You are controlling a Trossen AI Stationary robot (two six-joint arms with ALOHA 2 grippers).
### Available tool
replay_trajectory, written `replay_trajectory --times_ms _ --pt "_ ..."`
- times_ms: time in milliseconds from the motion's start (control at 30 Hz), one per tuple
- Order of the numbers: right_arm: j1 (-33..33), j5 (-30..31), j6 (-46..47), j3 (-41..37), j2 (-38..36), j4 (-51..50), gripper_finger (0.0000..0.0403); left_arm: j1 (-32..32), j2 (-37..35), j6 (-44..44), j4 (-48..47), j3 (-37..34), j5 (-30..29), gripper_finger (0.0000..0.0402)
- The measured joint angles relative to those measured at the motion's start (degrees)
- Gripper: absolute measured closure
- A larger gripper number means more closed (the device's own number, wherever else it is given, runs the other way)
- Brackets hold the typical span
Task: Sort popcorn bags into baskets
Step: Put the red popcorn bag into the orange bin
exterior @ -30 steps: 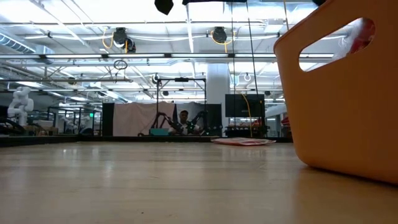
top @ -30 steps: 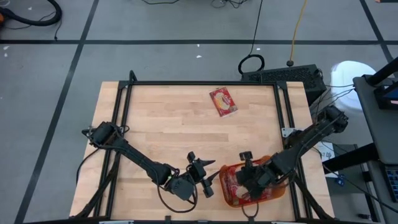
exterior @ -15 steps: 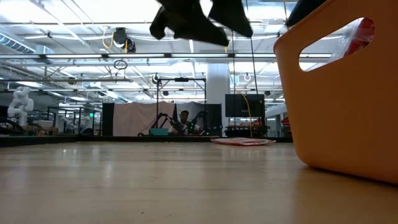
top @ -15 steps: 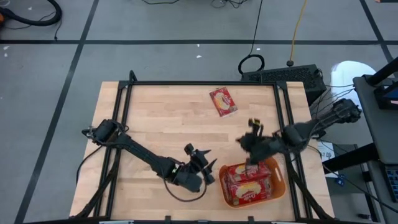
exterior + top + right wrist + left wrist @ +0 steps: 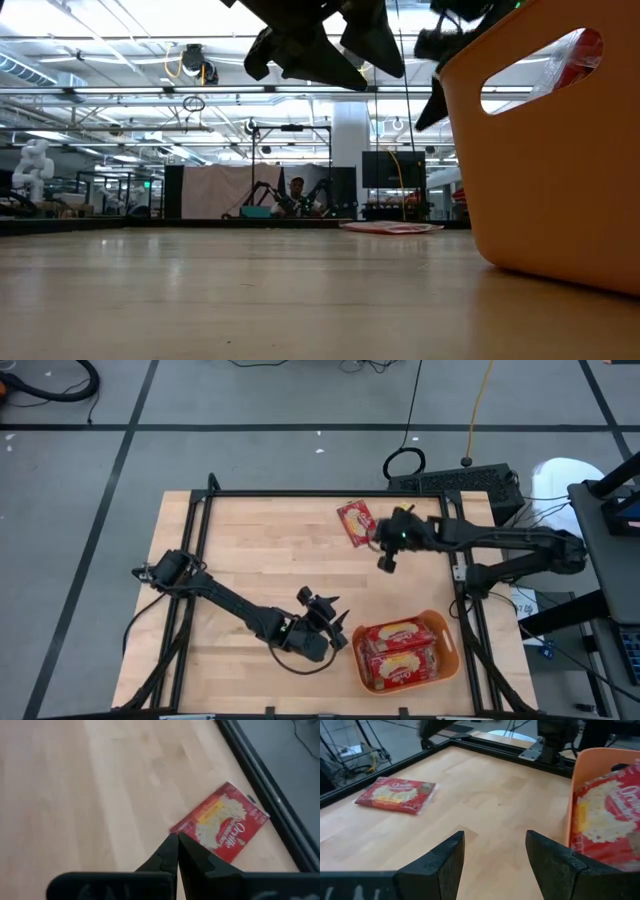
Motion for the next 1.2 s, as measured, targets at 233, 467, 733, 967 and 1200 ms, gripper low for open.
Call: replay_trajectory --times_ms 233,467,733,967,1200 --pt "-8.46 -4.24 0.96 -3.37 0.63 2.81 0.0357 -1.05 0.0 -1.07 -0.49 -0.04 0.92 0.0188" --pt "-8.35 -7.26 3.42 -6.27 0.55 5.28 0.0278 2.35 0.0 4.41 -1.01 -0.04 0.01 0.0188" --pt "-10.48 -4.21 14.16 -10.58 5.93 12.15 0.0216 10.87 0.0 3.92 0.18 -0.04 11.02 0.0188" --pt "-11.32 1.66 18.19 -11.18 12.54 17.35 0.0175 10.82 0.0 4.16 2.88 -0.04 11.98 0.0188" --pt "-13.42 1.66 19.74 -11.18 18.1 22.09 0.015 8.92 0.0 3.86 3.02 -0.07 11.88 0.0188"
